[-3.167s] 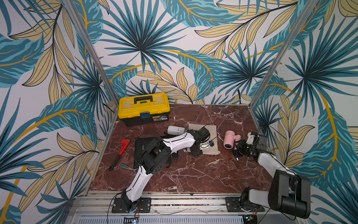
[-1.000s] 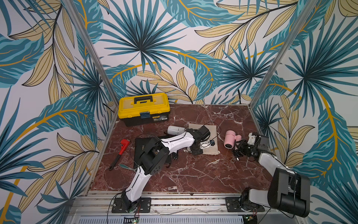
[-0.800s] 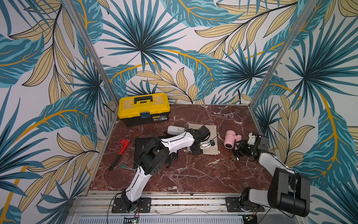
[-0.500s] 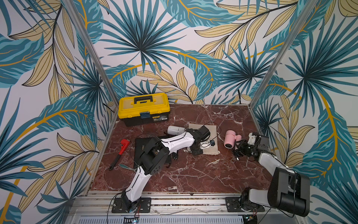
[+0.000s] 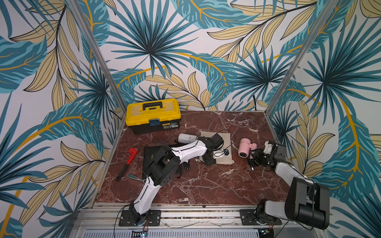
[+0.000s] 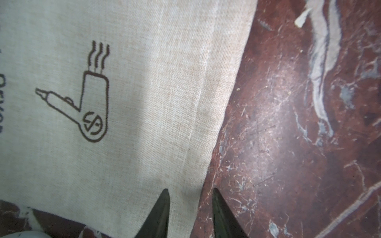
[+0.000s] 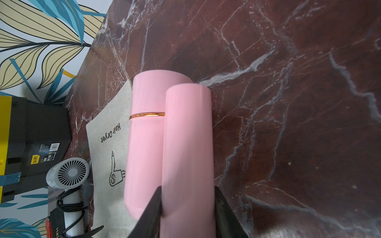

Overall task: Pack away hair dryers
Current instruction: Open the drawstring bag at the center of the board.

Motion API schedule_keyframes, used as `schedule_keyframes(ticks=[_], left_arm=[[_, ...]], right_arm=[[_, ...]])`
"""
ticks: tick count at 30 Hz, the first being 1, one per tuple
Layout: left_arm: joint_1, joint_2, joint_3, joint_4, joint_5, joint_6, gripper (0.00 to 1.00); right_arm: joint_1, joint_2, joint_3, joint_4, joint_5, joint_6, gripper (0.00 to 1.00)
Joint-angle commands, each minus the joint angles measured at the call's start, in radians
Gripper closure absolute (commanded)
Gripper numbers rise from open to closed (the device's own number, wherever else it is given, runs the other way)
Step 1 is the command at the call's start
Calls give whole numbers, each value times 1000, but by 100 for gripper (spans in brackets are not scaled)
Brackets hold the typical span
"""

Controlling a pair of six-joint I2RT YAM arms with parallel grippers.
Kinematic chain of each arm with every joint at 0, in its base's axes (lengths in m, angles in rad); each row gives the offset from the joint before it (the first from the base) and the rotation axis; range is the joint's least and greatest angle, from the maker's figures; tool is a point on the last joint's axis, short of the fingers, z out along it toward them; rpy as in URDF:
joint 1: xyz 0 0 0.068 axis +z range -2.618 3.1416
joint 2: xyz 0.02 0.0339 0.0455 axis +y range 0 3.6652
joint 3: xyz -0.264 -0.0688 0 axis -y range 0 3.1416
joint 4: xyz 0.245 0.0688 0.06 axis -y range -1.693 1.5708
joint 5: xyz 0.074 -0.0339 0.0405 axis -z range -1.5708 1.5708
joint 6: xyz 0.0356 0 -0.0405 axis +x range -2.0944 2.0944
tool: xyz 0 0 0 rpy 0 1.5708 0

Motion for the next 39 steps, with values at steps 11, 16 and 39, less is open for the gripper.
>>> schedule_keyframes(ticks=[11,16,39], left_arm=[[-1,43,7,-10,-19,2,67],[-1,38,13,-10,-11,1,75],[6,14,35,-10,45,3,90]], right_arm=[[-6,14,-22,-22,0,14,89],[-6,18,-23,-21,0,16,89],[-8,13,-28,-27,-32,6,92]])
